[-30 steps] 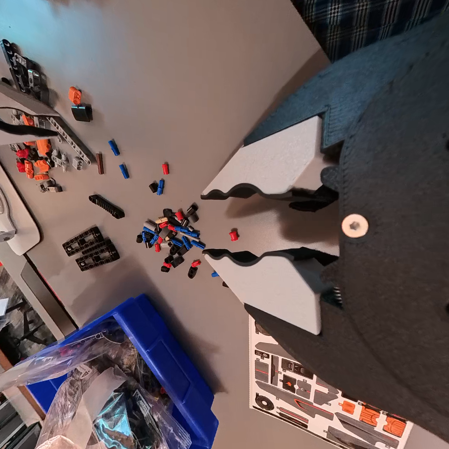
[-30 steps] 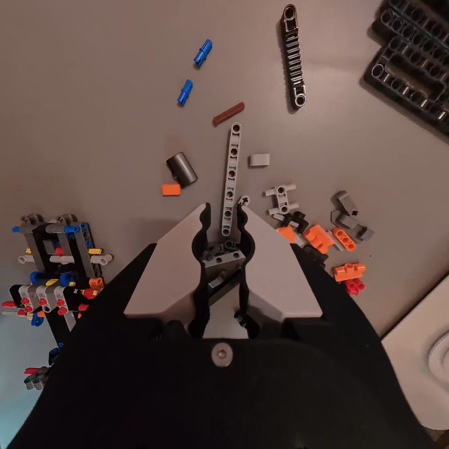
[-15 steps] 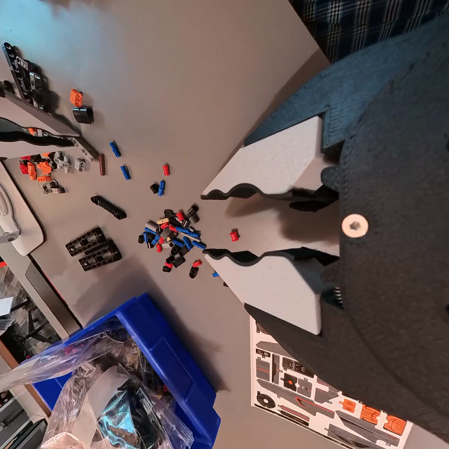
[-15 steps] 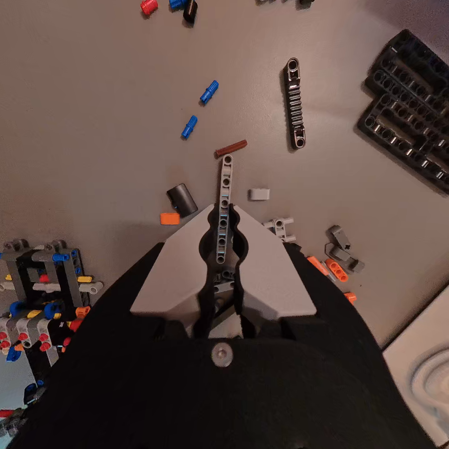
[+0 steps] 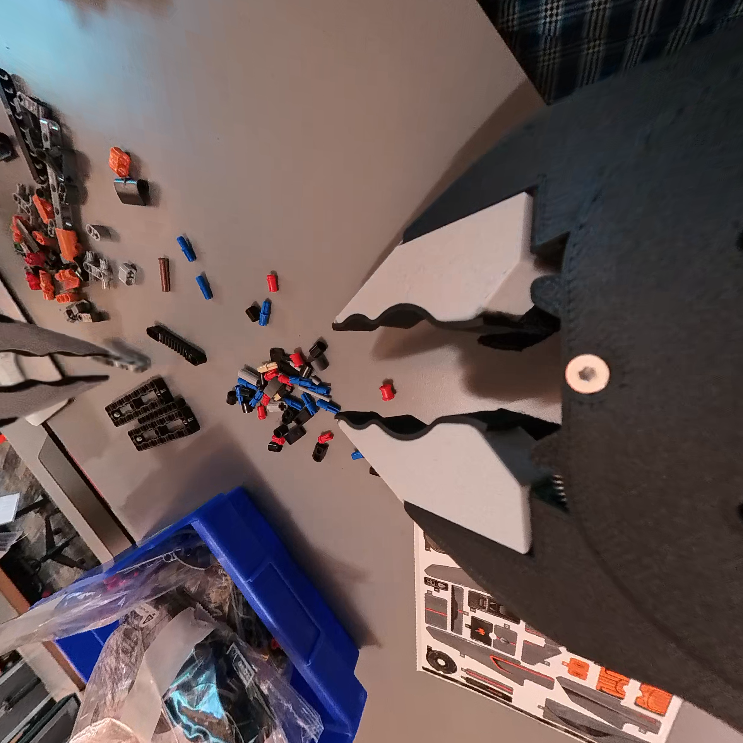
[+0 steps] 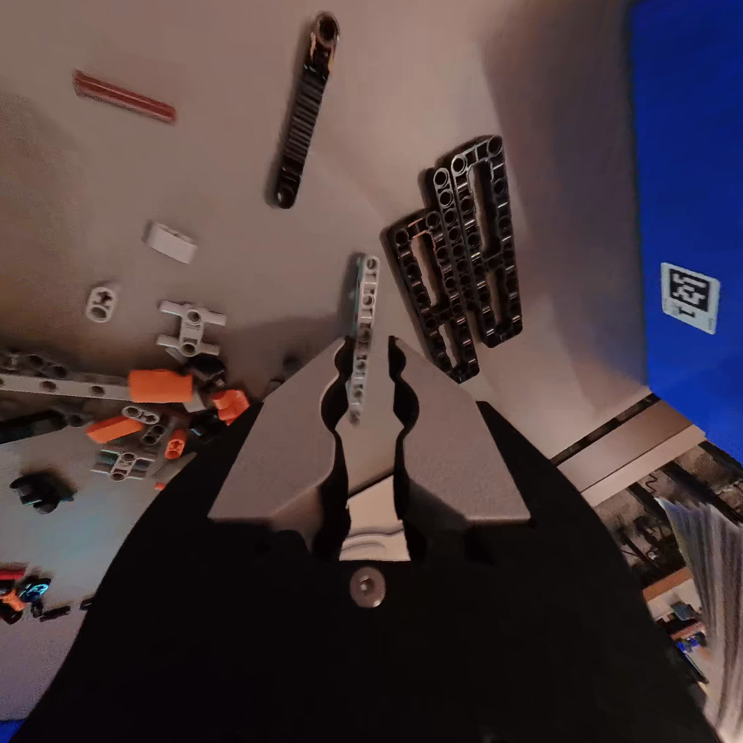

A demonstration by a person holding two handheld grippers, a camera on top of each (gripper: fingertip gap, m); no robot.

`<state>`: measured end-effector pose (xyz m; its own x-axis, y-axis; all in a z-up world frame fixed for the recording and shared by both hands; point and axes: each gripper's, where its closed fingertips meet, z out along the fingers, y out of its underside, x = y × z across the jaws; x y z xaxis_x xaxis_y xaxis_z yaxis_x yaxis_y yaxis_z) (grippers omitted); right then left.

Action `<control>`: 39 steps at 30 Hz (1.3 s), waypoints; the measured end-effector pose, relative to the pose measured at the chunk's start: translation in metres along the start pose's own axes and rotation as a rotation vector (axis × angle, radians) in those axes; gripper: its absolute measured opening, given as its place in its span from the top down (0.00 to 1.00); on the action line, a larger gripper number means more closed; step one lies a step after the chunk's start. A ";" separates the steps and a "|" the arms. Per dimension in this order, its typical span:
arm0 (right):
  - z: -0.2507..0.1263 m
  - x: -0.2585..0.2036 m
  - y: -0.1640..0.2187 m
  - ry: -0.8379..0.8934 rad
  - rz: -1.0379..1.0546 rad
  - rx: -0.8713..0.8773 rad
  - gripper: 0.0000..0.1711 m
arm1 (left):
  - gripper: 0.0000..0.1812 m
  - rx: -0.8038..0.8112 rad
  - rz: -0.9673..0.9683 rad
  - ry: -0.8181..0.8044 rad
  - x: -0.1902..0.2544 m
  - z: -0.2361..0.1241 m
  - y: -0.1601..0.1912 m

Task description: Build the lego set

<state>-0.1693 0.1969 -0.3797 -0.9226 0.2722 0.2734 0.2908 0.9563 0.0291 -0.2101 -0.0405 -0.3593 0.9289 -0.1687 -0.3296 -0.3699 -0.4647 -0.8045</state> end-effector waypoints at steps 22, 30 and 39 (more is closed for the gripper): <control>0.016 0.020 0.046 0.015 0.455 0.015 1.00 | 0.79 -0.013 0.008 0.005 0.001 0.002 0.002; -0.001 0.024 0.014 0.001 0.623 0.196 1.00 | 0.79 -0.009 -0.007 0.012 0.000 0.001 0.001; 0.014 0.017 0.030 0.019 0.698 0.206 1.00 | 0.79 -0.004 0.001 0.006 0.000 0.000 0.001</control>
<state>-0.1803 0.2316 -0.3873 -0.5343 0.8262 0.1787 0.7547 0.5615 -0.3394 -0.2106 -0.0407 -0.3603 0.9285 -0.1744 -0.3277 -0.3710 -0.4676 -0.8023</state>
